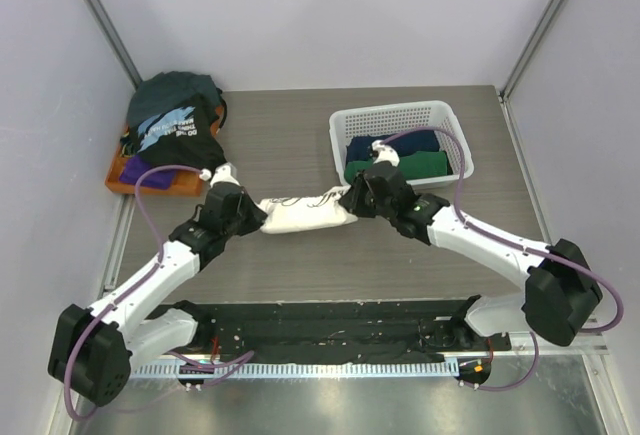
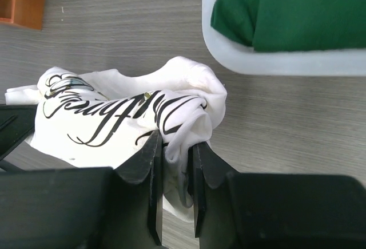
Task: Roll the t-shirts
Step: Pick up the T-shirt from the center of the board, then place the T-shirt in the bin.
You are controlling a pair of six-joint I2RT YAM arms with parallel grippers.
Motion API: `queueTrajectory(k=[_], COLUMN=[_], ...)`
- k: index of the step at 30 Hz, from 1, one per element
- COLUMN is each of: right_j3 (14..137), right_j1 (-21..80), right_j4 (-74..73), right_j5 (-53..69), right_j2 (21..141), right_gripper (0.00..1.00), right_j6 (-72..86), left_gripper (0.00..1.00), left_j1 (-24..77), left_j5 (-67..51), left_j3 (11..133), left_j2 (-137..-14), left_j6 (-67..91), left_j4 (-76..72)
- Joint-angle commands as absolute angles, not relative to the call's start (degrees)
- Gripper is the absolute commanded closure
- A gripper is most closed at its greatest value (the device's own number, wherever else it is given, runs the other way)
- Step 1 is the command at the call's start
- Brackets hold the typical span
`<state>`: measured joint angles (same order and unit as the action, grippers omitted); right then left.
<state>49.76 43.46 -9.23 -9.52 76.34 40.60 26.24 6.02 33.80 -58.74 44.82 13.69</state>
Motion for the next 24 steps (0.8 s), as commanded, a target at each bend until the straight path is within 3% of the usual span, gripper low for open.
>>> queueTrajectory(k=[1,10,24], right_j3=[56.5,68.6,88.1], right_j1=[41.7,26.5,5.1], right_j4=[-12.1,-20.3,-28.0], right_j5=[-6.1,3.4,7.0], right_j2=[74.4,77.9,94.2], right_gripper=[0.99,0.99,0.99], right_j6=[37.1,31.0,21.5], left_gripper=[1.00,1.00,1.00], left_j1=[28.0,32.9,41.8], left_j5=[5.8,9.6,15.4], left_j3=[38.5,51.7,84.0], left_j2=[-57.2,-65.6,-101.5], left_j6=[46.4,45.6,41.4], left_j4=[13.6,8.7,-1.3])
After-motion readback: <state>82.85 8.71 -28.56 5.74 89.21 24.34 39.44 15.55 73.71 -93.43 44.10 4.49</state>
